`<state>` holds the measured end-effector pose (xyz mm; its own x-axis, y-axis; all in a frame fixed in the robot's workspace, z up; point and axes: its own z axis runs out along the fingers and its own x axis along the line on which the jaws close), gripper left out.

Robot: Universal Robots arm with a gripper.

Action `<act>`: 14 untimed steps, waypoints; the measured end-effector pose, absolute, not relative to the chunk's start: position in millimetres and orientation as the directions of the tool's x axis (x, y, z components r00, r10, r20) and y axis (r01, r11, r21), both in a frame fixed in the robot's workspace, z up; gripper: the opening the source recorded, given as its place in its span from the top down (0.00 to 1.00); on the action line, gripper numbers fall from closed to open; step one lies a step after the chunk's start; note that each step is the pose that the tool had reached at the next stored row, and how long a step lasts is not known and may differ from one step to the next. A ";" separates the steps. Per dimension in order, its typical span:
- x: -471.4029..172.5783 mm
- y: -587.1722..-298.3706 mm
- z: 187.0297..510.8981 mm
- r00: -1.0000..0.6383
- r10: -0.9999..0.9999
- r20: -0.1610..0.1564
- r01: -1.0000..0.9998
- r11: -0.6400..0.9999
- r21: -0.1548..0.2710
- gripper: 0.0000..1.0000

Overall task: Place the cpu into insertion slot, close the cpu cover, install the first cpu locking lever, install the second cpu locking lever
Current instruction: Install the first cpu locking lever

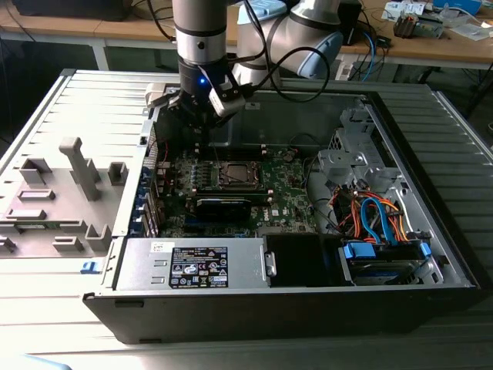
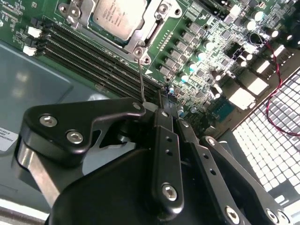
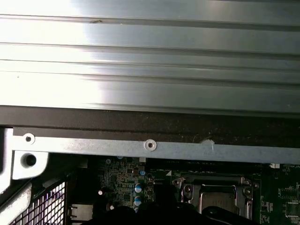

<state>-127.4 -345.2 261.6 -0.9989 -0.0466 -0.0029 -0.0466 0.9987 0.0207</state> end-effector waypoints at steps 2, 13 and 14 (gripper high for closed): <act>-126.8 -345.2 261.6 -0.999 -0.046 -0.003 -0.047 0.999 0.021 0.89; -116.7 -345.2 261.6 -0.999 -0.047 -0.003 -0.047 0.999 0.021 0.89; -115.8 -345.2 261.6 -0.999 -0.047 -0.003 -0.047 0.999 0.021 0.89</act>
